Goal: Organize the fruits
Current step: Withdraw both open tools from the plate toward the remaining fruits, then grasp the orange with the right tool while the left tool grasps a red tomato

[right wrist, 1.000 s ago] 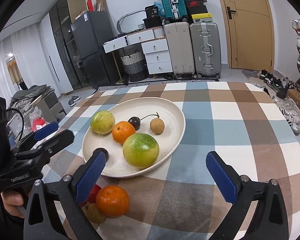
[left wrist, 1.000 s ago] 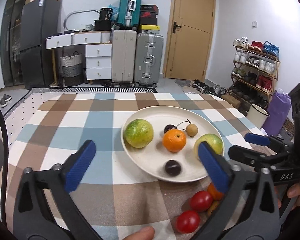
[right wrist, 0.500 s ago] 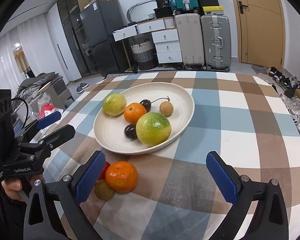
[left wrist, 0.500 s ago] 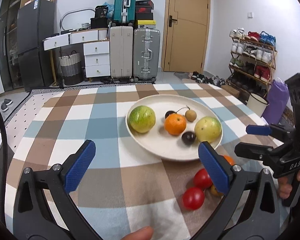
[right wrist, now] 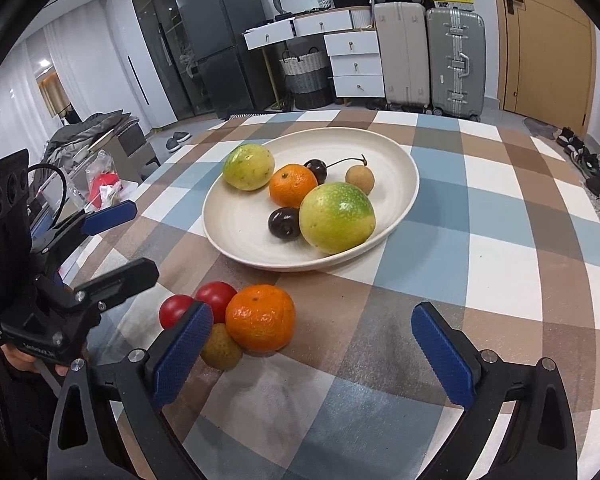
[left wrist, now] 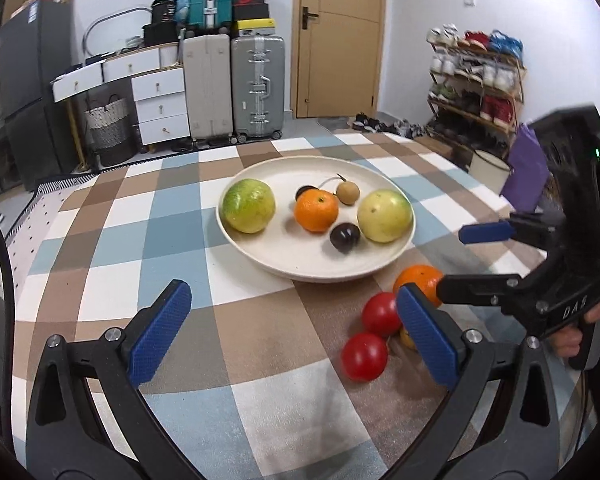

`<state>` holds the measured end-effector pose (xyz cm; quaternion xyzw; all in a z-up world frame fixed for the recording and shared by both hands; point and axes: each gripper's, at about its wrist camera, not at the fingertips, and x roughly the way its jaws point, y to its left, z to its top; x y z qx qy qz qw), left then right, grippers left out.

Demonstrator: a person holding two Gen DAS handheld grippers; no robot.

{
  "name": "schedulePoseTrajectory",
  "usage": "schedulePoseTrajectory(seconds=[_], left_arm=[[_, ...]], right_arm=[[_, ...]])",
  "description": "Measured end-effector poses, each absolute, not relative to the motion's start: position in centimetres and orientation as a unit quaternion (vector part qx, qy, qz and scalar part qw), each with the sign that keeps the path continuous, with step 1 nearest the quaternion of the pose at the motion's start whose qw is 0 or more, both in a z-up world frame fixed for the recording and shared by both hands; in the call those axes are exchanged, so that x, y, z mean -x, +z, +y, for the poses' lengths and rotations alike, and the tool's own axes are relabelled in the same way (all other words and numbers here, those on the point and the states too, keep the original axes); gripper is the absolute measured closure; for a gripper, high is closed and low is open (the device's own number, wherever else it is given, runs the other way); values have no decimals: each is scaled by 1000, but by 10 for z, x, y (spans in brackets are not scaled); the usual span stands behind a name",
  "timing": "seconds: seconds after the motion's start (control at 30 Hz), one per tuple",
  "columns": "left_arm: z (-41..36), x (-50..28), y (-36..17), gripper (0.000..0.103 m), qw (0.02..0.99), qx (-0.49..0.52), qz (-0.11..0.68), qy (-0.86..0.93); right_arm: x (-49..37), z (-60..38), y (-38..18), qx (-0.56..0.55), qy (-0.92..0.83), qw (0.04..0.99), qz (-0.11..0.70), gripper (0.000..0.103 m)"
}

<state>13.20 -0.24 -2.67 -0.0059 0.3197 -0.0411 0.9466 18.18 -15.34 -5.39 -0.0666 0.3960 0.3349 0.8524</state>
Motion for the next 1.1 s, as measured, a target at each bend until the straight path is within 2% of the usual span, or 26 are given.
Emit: schedulePoseTrajectory(seconds=[0.4,0.67,0.97,1.1], left_arm=[[-2,-138,-35,1,935,3,352,-51],[-4,-139,-37,1,933,-4,357,-49],[-7,-141,-39,1,930,-9,363,-52],[-8,-141,-40,1,928,-5,367,-56]], right_arm=[[-180,-148,-60,58,369,831,412,23],[-177,-142,-65,61,376,826,415,27],[-178,-143,-65,41,393,818,419,42],[-180,-144,-65,32,391,819,420,45]])
